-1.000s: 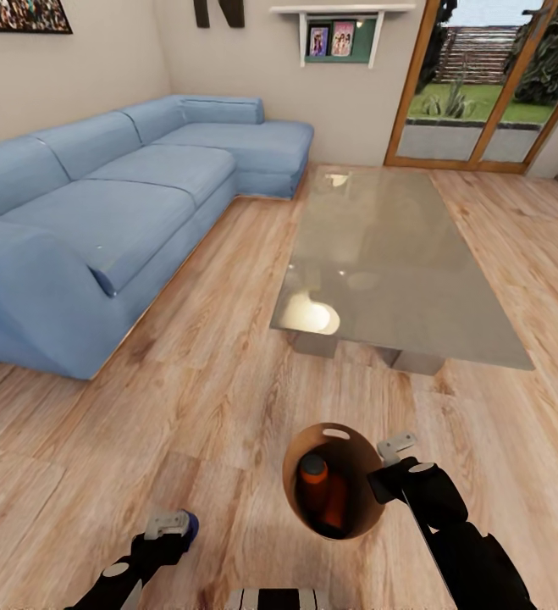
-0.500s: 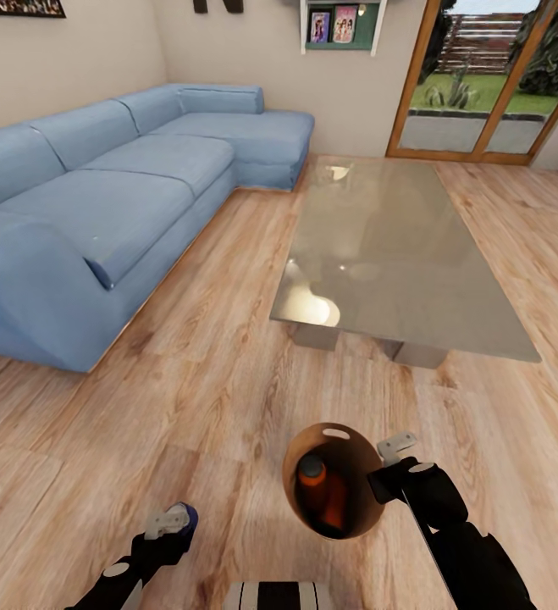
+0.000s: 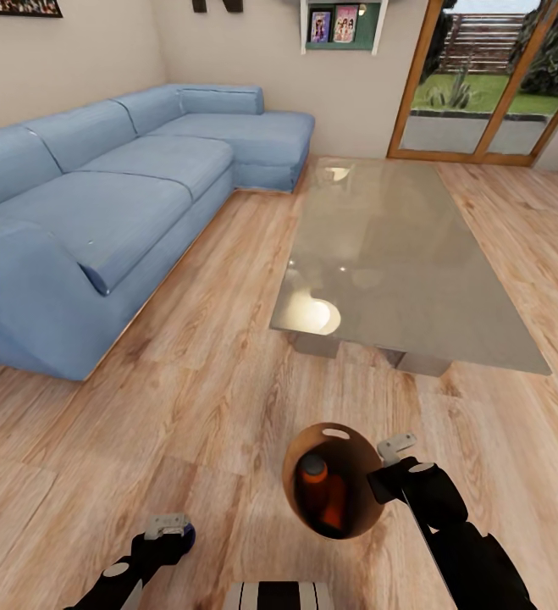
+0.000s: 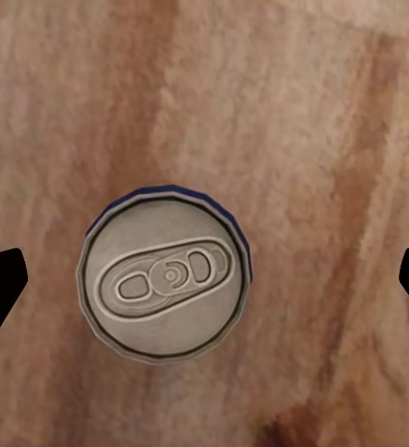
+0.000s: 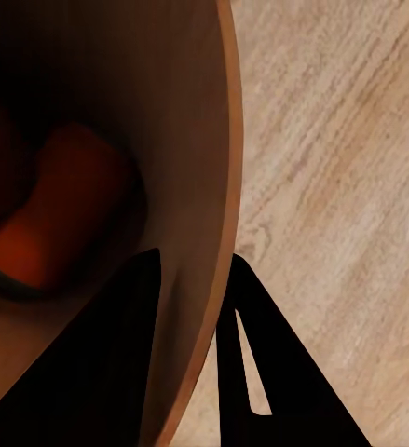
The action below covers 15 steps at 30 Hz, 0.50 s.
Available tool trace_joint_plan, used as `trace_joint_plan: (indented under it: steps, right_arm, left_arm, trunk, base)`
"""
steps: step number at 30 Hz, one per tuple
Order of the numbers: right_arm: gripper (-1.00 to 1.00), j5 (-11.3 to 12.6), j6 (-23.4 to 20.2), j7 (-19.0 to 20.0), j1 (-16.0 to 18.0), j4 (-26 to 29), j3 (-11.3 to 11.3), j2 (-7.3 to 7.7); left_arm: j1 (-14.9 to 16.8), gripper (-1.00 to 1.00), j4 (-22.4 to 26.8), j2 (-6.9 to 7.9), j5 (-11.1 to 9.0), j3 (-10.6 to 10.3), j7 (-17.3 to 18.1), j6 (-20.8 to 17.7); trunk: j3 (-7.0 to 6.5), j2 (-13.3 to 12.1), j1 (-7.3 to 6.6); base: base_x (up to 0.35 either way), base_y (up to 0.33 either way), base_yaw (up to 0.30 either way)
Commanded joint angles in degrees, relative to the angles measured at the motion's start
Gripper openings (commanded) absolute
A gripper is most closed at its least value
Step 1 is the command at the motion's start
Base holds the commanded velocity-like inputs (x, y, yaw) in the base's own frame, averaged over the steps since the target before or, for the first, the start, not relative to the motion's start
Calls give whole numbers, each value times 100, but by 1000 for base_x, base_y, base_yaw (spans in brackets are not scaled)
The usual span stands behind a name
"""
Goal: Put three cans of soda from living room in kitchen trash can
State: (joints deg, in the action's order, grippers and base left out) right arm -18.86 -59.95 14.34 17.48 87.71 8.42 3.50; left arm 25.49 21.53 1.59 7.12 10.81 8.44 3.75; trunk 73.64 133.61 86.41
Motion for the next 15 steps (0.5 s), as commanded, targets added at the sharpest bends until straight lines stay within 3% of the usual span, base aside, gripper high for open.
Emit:
trace_joint_plan:
  steps: [1, 15]
  right_arm:
    - [-100, 57, -5, 7, 1, 1, 1, 0]
    - [-100, 57, -5, 7, 1, 1, 1, 1]
  left_arm:
    - [0, 100, 0, 0, 0, 0, 0, 0]
    - [0, 100, 0, 6, 0, 0, 0, 3]
  trunk:
    - [0, 0, 0]
    - [76, 0, 0]
  base:
    - [6, 0, 0]
    - [1, 0, 0]
